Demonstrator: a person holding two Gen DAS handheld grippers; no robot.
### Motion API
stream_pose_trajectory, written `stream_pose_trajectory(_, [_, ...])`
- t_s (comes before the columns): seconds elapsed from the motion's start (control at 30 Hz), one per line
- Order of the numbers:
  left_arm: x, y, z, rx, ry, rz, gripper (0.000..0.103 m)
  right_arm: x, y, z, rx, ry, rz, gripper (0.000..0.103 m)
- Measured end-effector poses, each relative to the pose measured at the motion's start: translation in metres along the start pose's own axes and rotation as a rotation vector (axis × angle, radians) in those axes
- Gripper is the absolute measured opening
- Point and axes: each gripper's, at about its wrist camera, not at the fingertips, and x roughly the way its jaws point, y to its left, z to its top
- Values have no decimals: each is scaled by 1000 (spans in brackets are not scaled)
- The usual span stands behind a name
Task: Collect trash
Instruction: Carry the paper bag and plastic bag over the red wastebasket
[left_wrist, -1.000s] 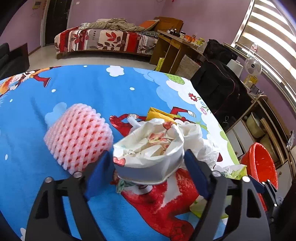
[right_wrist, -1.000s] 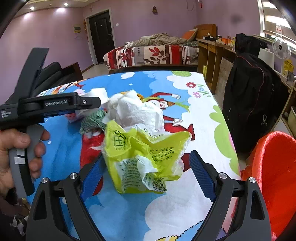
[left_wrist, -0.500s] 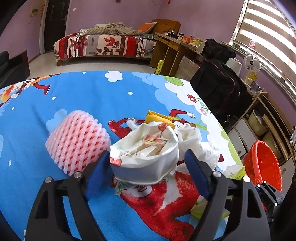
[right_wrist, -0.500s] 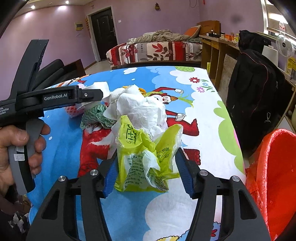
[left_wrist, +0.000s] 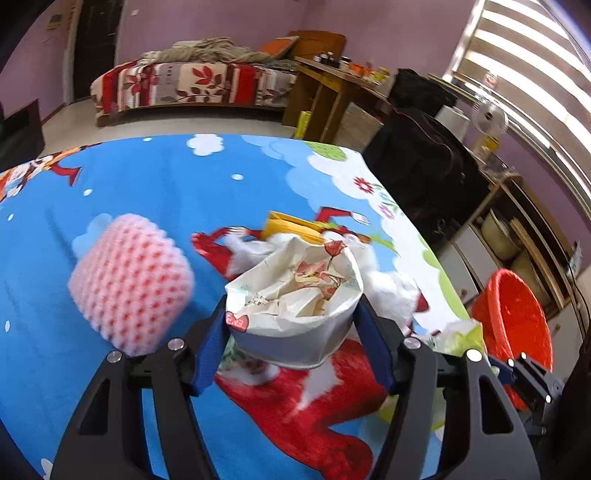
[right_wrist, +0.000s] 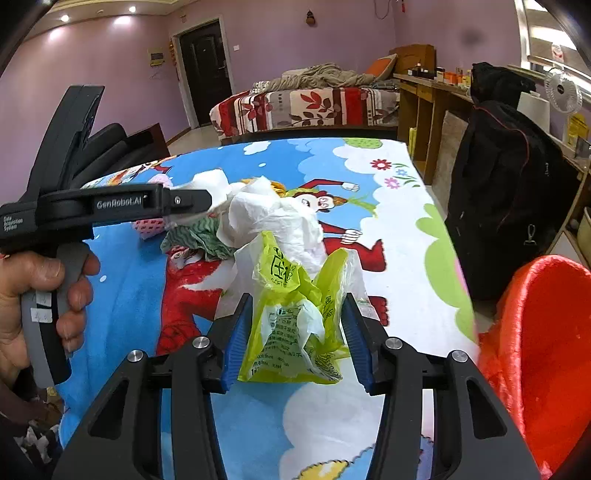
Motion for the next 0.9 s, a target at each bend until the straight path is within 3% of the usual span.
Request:
stream_pose_trajectory(0.4, [6,-55,-20,67,63,-157,63,-34,-25,-9,41,-43,-52,46])
stream_pose_trajectory(0.9, [12,-97,-46,169,125,-224,63,-88,-62,-24,90,-101,-122,46])
